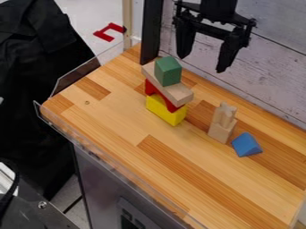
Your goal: Move the green cube into the top of middle tower.
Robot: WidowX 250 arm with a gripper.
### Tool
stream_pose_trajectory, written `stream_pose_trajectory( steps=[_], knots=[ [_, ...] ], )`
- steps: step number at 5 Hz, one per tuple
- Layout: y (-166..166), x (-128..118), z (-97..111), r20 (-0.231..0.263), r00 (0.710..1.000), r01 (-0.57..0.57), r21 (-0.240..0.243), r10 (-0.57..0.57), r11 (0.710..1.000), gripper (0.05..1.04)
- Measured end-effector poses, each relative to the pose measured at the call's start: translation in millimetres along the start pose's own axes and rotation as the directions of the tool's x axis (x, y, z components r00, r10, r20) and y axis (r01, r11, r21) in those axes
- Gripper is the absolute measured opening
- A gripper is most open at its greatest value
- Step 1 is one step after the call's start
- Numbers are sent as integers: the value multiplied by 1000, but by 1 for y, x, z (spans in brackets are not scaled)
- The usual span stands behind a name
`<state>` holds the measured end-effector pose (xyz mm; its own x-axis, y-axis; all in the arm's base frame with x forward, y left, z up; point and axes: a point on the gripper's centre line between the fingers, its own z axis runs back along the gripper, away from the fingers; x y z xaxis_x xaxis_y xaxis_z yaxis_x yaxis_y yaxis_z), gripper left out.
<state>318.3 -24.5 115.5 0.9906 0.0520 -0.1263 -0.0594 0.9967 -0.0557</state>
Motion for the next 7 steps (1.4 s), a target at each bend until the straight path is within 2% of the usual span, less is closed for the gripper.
stream_pose_trajectory(
  steps=[1, 4, 6, 7],
  knots=[
    [0, 0, -12, -40, 999, -1, 4, 1, 1000, 999],
    [8, 6, 1, -27, 999, 37, 74, -35, 997, 999],
    [28, -6, 1, -71, 989, 135, 70, -130, 988, 999],
    [39, -10, -3, -90, 986, 143, 61, -137, 988, 999]
  ],
)
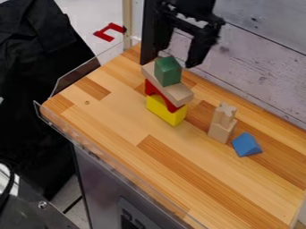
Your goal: Move the green cube into the top of middle tower.
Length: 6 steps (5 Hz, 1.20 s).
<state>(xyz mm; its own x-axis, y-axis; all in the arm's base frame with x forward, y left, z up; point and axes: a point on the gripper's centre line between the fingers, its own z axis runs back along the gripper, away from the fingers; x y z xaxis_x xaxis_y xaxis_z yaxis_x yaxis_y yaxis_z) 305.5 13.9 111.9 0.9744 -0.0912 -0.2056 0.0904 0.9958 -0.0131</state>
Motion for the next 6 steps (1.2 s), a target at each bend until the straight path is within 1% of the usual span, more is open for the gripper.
stream_pose_trajectory(
  steps=[1, 2, 3, 4, 5, 6],
  knots=[
    [5, -1, 0, -4, 1000, -13, 6, 13, 1000, 999],
    [5, 1, 2, 9, 1000, -8, 11, 8, 1000, 999],
    [7, 4, 1, 11, 1000, 2, -1, -2, 1000, 999],
    [15, 3, -8, -3, 1000, -14, -34, 13, 999, 999],
    [18, 1, -20, -34, 999, -28, -70, 26, 997, 999],
    [20, 0, -24, -48, 998, -36, -85, 32, 996, 999]
  ],
)
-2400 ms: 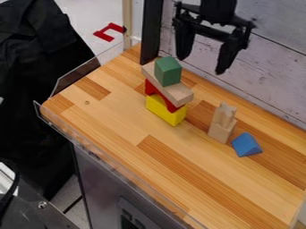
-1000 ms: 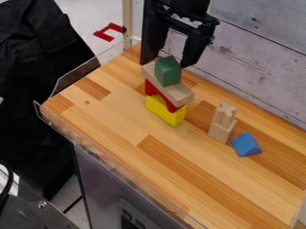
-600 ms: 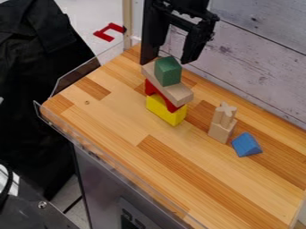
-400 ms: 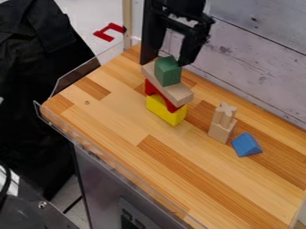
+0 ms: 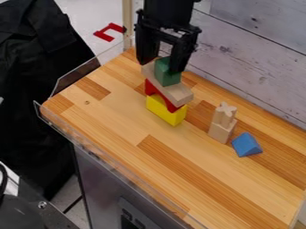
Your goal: Move the green cube into the top of middle tower.
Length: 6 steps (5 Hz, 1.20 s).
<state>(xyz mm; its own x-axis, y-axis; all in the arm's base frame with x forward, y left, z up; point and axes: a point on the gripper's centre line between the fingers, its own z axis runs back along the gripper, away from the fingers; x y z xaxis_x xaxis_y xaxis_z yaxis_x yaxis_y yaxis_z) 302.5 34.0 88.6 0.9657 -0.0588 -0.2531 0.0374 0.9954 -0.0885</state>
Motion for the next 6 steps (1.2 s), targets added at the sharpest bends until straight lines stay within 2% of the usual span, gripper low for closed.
stream_pose_trajectory(
  steps=[1, 2, 3, 4, 5, 6],
  knots=[
    [-2, 1, -11, -42, 999, 3, -19, -4, 1000, 999],
    [-6, 0, -13, -63, 998, 17, -18, -18, 1000, 969],
    [-6, 0, -13, -62, 998, 6, -16, -7, 1000, 694],
    [-9, 0, -13, -67, 998, -5, -4, 5, 1000, 569],
    [-23, 8, -5, -36, 999, -21, -2, 21, 1000, 569],
    [-50, 18, 9, 16, 999, -42, 3, 42, 999, 569]
  ],
)
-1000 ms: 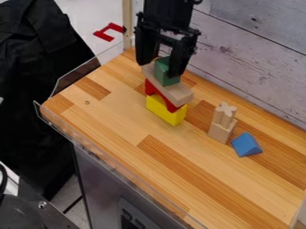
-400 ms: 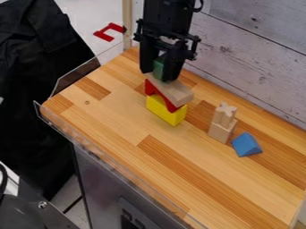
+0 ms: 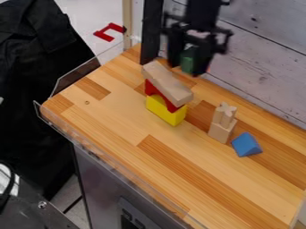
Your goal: Move the green cube into the top of middle tower.
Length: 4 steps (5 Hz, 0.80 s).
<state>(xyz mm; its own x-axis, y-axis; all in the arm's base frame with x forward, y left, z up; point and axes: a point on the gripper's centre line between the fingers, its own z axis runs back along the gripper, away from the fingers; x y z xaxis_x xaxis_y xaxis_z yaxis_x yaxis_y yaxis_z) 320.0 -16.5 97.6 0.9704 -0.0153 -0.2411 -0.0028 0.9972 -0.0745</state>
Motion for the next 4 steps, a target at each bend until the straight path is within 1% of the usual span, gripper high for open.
stream_pose_trajectory(
  steps=[1, 2, 3, 4],
  knots=[
    [-25, 5, 11, 38, 999, 34, -11, -34, 999, 569],
    [-36, 8, 3, 47, 998, 46, -63, -43, 997, 568],
    [-38, 11, -19, -11, 999, 36, -109, -37, 993, 568],
    [-40, 15, -34, -42, 998, 47, -143, -54, 989, 568]
  ],
)
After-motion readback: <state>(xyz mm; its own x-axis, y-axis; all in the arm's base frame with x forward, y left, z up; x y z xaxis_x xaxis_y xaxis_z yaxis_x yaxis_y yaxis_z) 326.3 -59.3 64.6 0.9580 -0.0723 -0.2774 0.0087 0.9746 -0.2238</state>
